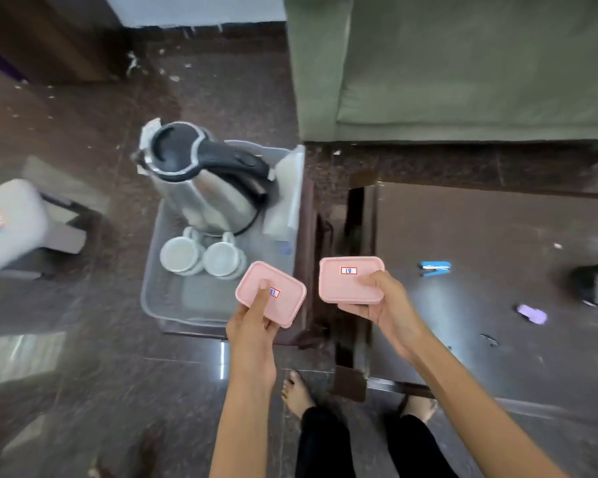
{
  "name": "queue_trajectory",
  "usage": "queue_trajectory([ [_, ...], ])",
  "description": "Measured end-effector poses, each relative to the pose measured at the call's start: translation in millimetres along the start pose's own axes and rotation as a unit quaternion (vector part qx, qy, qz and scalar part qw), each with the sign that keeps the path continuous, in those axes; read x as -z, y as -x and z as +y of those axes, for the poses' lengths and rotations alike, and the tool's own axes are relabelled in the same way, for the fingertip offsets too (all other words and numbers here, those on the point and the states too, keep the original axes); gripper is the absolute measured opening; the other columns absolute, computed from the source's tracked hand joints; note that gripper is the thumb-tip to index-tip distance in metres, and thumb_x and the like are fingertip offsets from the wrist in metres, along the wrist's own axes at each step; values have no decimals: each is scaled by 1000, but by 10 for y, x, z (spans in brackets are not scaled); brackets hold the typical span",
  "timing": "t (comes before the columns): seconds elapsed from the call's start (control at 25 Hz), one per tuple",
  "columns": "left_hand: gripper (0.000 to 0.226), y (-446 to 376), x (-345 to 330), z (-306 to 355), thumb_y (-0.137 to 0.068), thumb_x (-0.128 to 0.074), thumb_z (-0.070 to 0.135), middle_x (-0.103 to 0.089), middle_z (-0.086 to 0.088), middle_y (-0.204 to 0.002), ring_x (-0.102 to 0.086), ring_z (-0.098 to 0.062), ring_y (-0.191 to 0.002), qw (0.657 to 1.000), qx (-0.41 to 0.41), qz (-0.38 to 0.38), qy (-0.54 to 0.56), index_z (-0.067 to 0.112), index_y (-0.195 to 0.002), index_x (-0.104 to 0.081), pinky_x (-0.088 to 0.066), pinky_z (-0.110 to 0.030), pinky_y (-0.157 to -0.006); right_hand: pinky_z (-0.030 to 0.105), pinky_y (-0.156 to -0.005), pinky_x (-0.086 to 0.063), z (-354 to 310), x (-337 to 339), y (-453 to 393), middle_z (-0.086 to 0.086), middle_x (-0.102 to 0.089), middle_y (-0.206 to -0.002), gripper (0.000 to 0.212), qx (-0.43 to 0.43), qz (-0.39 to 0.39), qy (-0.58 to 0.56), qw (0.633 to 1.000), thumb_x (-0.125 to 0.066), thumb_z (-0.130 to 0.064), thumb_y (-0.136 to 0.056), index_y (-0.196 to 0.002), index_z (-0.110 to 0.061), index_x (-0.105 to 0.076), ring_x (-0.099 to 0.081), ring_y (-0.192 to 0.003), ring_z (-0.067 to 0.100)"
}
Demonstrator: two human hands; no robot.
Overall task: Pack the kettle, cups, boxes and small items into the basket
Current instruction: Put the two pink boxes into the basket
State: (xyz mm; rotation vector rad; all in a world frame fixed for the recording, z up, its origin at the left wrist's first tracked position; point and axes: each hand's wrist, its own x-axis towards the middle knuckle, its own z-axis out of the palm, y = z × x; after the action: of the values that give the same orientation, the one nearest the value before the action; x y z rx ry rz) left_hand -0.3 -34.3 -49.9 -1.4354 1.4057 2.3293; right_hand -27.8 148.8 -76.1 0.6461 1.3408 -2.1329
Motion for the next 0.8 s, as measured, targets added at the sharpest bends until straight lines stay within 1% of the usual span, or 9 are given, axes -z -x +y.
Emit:
queue_trajectory([
  [0.16, 5, -242, 518, 397, -90, -60, 12, -74, -1, -79, -67, -15, -80, 998, 2, 46, 35, 10, -92, -64, -54, -34, -76, 33, -76, -57, 257, -777, -252, 6, -67, -105, 22, 13, 70, 125, 990, -59, -9, -86, -108, -10, -57, -65, -91, 16],
  [0.28, 10, -406, 787, 574, -90, -60, 10, -72, -7, -87, -66, -19, -84, 996, 4, 72, 52, 5, -98, -63, -52, -39, -84, 17, -69, -47, 453, -1150, -399, -3, -62, -89, 26, 59, 125, 242, 960, -68, -10, -79, -101, -13, -56, -58, -79, 10],
  [0.4, 15, -538, 980, 676, -89, -61, 9, -69, -10, -94, -66, -19, -86, 995, 9, 86, 55, 4, -103, -62, -52, -38, -84, 3, -60, -40, 626, -1404, -508, -7, -58, -87, 34, 91, 110, 410, 901, -74, -13, -73, -102, -17, -56, -53, -75, 8],
  [0.48, 10, -595, 1056, 711, -89, -61, 10, -71, -7, -88, -68, -16, -80, 995, 14, 86, 54, 7, -98, -63, -54, -35, -80, 3, -56, -40, 736, -1499, -585, -1, -62, -95, 38, 71, 89, 408, 906, -75, -12, -73, -105, -15, -57, -56, -80, 12],
  [0.56, 8, -638, 1106, 724, -89, -61, 11, -72, -4, -82, -69, -13, -74, 995, 20, 88, 52, 9, -96, -64, -55, -34, -75, 9, -59, -45, 815, -1574, -646, 8, -66, -102, 36, 34, 73, 394, 916, -75, -13, -74, -104, -15, -56, -61, -84, 18],
  [0.6, 7, -655, 1119, 727, -89, -61, 12, -72, -5, -83, -68, -13, -74, 994, 24, 89, 52, 9, -95, -64, -55, -33, -74, 17, -66, -48, 841, -1591, -669, 10, -66, -104, 36, 27, 69, 443, 894, -74, -17, -75, -105, -16, -55, -62, -88, 22],
  [0.72, 6, -681, 1130, 740, -89, -61, 11, -70, -7, -90, -67, -13, -76, 994, 27, 94, 55, 10, -95, -63, -55, -32, -74, 32, -80, -46, 837, -1613, -622, 5, -59, -115, 38, 94, 78, 647, 753, -67, -31, -81, -114, -15, -55, -58, -103, 25],
  [0.76, 7, -689, 1125, 748, -88, -62, 11, -69, -8, -93, -67, -14, -77, 994, 25, 95, 57, 10, -95, -62, -55, -33, -77, 34, -81, -47, 815, -1636, -581, 3, -57, -118, 37, 141, 91, 657, 735, -65, -32, -83, -115, -16, -57, -57, -105, 23],
  [0.8, 8, -697, 1114, 752, -88, -63, 10, -69, -10, -96, -66, -16, -79, 994, 24, 95, 57, 9, -96, -61, -54, -35, -81, 33, -80, -48, 791, -1674, -530, 0, -58, -117, 33, 183, 95, 632, 747, -63, -35, -85, -113, -18, -60, -57, -104, 19],
])
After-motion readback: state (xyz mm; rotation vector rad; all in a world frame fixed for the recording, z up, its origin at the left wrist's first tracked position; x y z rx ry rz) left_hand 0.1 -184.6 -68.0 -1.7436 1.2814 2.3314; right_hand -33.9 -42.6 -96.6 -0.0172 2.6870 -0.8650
